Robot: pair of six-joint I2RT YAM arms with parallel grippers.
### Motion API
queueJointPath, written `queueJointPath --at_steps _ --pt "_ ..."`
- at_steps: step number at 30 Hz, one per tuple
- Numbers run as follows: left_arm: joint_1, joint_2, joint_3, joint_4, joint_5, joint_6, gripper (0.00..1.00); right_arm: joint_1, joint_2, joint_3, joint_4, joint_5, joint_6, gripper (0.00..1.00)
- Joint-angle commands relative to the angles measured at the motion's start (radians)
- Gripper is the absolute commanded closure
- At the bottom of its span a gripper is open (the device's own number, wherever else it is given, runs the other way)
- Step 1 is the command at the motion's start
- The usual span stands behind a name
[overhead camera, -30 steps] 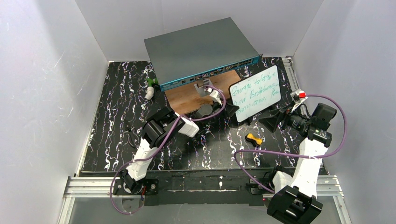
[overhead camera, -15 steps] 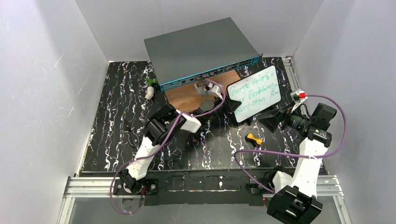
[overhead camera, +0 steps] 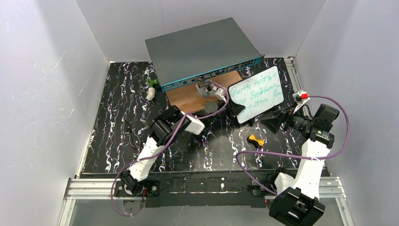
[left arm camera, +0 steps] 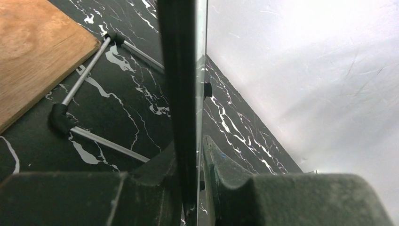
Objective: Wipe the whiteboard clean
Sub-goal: Pick up the whiteboard from the whiteboard stand.
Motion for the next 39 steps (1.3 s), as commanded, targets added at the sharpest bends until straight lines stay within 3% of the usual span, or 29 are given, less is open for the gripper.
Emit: queueJointPath --at_steps 1,5,8,24,39 --pt "-0.011 0.008 -0.005 0.064 -0.008 0.016 0.83 -0.006 0.000 0.039 0.000 -0.027 -0.015 0.02" --pt "-0.018 0.011 -0.006 0.074 -0.017 0.020 0.86 -0.006 0.000 0.039 0.000 -0.026 -0.015 0.02" --pt "-0.023 0.014 -0.016 0.098 -0.030 0.017 1.00 -0.006 0.001 0.039 0.000 -0.024 -0.016 0.02" --pt "-0.008 -0.174 -0.114 0.167 -0.018 0.088 1.00 -0.006 0.000 0.039 -0.006 -0.032 -0.019 0.02" --pt "-0.005 -0.290 -0.196 0.257 -0.056 0.049 1.00 -0.006 -0.003 0.041 -0.014 -0.042 -0.027 0.02"
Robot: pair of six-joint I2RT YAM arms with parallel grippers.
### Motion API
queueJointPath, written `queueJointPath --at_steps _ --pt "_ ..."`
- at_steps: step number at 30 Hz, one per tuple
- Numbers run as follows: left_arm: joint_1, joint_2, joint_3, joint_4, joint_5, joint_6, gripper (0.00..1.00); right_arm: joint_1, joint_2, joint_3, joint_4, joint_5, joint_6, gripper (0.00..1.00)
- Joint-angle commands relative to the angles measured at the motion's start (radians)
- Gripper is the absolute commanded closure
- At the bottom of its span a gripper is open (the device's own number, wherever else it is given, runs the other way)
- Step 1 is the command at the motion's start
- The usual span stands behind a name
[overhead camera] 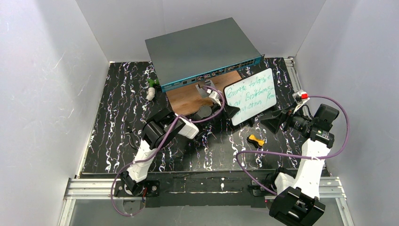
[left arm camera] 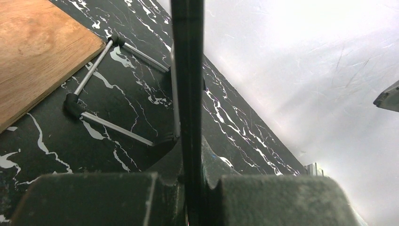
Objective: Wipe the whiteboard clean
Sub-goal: Pick up the whiteboard from the whiteboard stand.
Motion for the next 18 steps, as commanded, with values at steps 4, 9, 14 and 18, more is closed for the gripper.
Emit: queueJointPath --at_steps 4,9,14,18 --pt "0.005 -0.194 -0.037 0.195 -0.043 0.002 1.00 -0.006 -0.007 0.042 -0.013 -0.034 -0.021 0.02" --pt "0.006 -0.240 -0.069 0.206 -0.055 -0.002 1.00 -0.007 -0.008 0.041 -0.015 -0.037 -0.023 0.02" --pt "0.006 -0.273 -0.106 0.194 -0.049 -0.003 1.00 -0.006 -0.008 0.043 -0.018 -0.041 -0.025 0.02" --pt "0.009 -0.313 -0.180 0.206 -0.044 -0.019 1.00 -0.006 -0.009 0.043 -0.020 -0.049 -0.029 0.02"
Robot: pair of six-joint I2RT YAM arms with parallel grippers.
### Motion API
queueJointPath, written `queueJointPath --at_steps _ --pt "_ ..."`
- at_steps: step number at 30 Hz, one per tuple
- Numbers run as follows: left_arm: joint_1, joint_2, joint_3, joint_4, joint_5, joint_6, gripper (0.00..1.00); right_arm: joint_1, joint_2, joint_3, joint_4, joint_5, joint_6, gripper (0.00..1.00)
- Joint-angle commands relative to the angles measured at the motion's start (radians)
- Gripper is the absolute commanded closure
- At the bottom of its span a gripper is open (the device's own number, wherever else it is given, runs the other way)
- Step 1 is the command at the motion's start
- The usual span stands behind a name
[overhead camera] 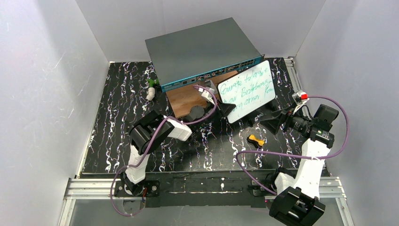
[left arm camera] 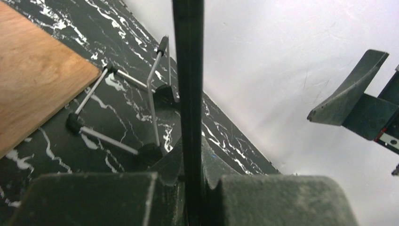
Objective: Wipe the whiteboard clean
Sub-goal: Pick up the whiteboard from the whiteboard stand, then pick up the whiteboard eraser from the center of the board.
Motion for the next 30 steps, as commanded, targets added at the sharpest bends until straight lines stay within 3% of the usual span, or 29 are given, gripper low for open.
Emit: queueJointPath --at_steps 1,12,16,22,26,30 --pt "0.007 -0.136 -0.062 0.174 0.001 -0.019 1.00 -0.007 -0.008 0.043 -0.002 -0.038 -0.016 0.02" --pt "0.007 -0.400 -0.261 0.100 0.056 -0.004 1.00 -0.007 -0.016 0.056 -0.076 -0.079 -0.096 0.00" --pt "0.007 -0.529 -0.372 0.033 0.059 -0.013 1.00 -0.006 -0.033 0.075 -0.170 -0.124 -0.199 0.00" --pt "0.007 -0.790 -0.518 -0.192 0.083 0.017 1.00 -0.007 -0.045 0.123 -0.372 -0.121 -0.377 0.00" --pt "0.004 -1.032 -0.593 -0.407 0.088 0.056 1.00 -0.004 -0.049 0.175 -0.615 -0.074 -0.558 0.00" --pt "0.001 -1.288 -0.650 -0.629 0.050 0.096 1.00 -0.004 -0.083 0.170 -0.706 -0.016 -0.636 0.00"
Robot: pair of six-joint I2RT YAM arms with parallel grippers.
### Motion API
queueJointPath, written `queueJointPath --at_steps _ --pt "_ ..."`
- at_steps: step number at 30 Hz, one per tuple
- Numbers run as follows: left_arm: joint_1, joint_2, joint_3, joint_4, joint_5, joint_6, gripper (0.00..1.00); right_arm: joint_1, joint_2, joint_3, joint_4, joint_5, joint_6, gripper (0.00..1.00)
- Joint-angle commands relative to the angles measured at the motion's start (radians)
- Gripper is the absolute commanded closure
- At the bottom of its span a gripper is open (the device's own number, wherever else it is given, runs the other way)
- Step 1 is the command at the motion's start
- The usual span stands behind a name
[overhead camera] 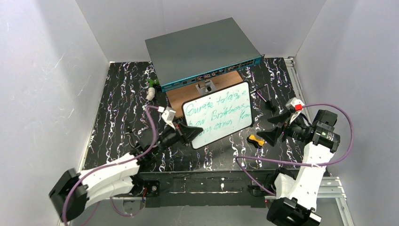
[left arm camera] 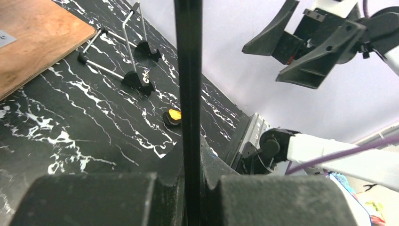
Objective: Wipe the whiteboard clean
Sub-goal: Pick up the whiteboard eraser from the center of the board.
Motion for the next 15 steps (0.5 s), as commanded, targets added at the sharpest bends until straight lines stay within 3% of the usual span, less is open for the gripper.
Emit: queueJointPath --at_steps 1,5,8,13,15 --pt "-0.002 -0.281 -0.035 -0.180 -0.034 0.058 1.00 -0.003 -0.046 0.018 -0.189 0.055 -0.162 0.00" --pt "0.000 -0.474 -0.098 -0.330 -0.067 0.067 1.00 -0.002 -0.089 -0.035 -0.202 0.069 -0.252 0.00" --pt "0.001 -0.558 -0.140 -0.394 -0.075 0.059 1.00 -0.001 -0.099 -0.062 -0.156 0.098 -0.233 0.00" --pt "0.000 -0.619 -0.201 -0.387 -0.096 0.056 1.00 0.029 -0.027 -0.071 -0.108 0.222 -0.199 0.00" --pt "0.000 -0.604 -0.225 -0.348 -0.098 0.066 1.00 0.064 0.017 -0.105 -0.069 0.298 -0.198 0.05"
